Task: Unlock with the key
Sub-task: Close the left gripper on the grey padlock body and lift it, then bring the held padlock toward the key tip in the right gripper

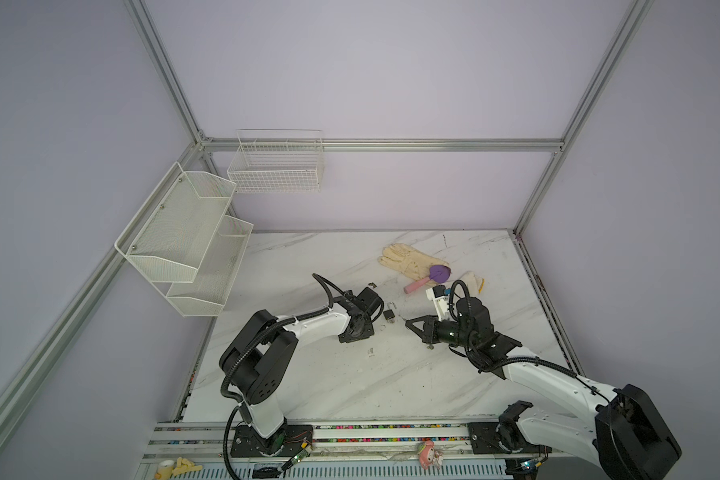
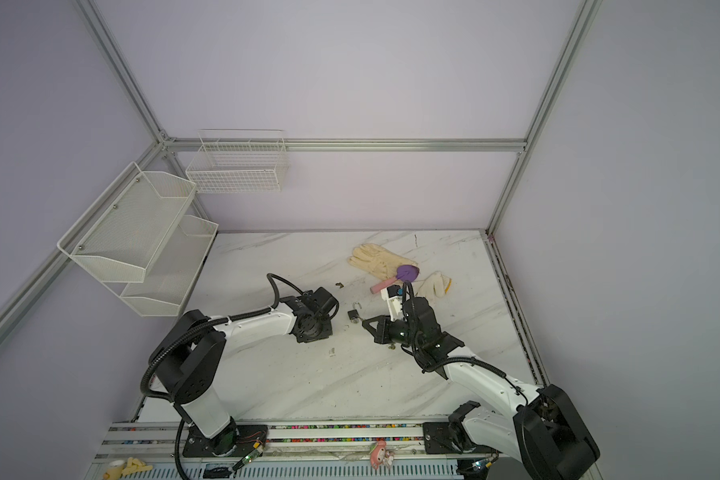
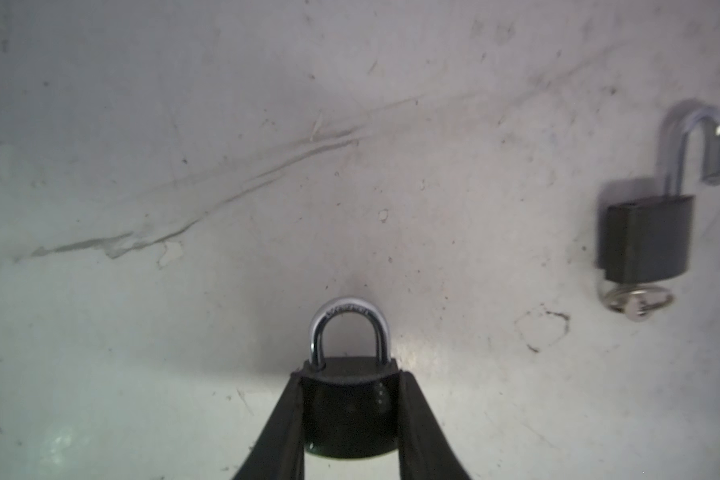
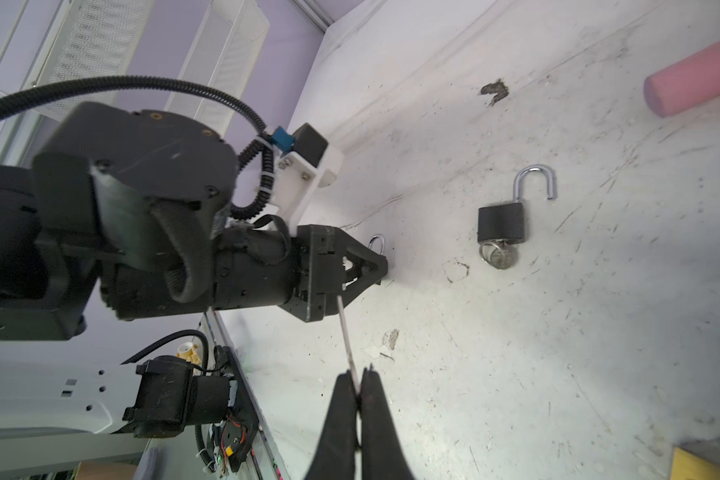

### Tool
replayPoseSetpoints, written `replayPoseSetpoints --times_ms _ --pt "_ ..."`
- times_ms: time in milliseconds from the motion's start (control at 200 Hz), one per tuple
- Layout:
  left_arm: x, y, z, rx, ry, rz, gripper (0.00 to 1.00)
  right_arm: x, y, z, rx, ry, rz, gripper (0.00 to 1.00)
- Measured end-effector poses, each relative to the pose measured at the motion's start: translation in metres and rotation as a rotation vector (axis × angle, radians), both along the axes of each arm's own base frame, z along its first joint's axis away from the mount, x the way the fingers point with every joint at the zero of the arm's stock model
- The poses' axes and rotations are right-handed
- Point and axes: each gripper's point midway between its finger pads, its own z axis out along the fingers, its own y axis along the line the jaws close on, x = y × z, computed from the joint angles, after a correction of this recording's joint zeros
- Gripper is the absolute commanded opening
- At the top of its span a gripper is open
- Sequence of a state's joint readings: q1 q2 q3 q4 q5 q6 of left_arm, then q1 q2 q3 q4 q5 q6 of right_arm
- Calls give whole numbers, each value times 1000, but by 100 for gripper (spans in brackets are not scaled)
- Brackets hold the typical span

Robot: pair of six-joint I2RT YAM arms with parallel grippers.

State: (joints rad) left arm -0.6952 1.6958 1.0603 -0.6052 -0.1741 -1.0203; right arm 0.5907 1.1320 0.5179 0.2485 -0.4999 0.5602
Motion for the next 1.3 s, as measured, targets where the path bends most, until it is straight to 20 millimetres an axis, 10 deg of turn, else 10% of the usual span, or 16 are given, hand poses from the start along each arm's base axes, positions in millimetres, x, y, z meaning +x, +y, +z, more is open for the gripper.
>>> replayPoseSetpoints --times_ms 470,1300 --pt "0 11 86 -377 -164 355 0 -39 74 -34 -47 62 9 0" --pt "-13 27 50 -197 -19 421 0 -24 123 -46 120 124 -102 0"
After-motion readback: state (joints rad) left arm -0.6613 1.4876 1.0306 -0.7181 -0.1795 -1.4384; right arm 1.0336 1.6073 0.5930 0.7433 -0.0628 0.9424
